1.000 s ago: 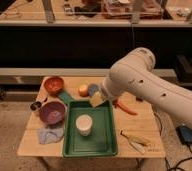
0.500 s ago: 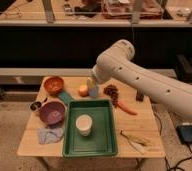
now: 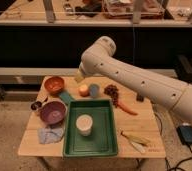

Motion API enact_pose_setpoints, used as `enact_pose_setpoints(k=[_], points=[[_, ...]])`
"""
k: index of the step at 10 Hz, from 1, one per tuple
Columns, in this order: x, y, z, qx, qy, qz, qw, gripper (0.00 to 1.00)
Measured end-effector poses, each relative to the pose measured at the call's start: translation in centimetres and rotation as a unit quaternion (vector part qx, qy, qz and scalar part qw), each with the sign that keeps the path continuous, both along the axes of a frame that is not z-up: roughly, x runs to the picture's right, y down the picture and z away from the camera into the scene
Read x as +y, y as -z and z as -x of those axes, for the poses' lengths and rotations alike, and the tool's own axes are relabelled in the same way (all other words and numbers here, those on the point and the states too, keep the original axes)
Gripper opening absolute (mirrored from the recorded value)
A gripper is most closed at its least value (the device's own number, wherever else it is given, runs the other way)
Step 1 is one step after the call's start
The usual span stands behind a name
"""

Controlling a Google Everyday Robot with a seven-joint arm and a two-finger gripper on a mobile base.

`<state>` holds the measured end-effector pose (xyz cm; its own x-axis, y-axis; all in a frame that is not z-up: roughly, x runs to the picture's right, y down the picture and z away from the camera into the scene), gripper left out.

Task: Wipe red bowl with sponge

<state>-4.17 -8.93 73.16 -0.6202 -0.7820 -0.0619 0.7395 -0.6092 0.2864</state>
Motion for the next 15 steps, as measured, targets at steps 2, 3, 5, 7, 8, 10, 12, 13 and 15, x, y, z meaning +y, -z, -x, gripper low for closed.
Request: enact_pose_setpoints(k=[2,3,5,7,8,10,12,13,15], points=[[0.0,0.0,0.0,0.0,0.0,0.0,1.0,0.67],[0.0,0.0,0.0,-0.001,-0.001,0.002,1.0,0.67],[-0.3,-0.6,0.4,-0.015,0.004,0.001,0.9999,0.67],[-0.8,-1.3,2.9,-0.038,0.011,0.001,0.9992,0.67],[-1.2,-1.9,5.4,-0.05,0.017,-0.002,0.9986,0.67],[-1.2,-2.9,9.9,-0.067,0.021,-0.001,0.9975,0.67],[0.0,-5.3,15.4,-0.078,0.032,0.012,0.9964,0.67],[0.8,-6.4,16.6,-0.076,0.036,0.02,0.9962,0.67],[2.9,-9.0,18.1,-0.06,0.049,0.046,0.996,0.67]])
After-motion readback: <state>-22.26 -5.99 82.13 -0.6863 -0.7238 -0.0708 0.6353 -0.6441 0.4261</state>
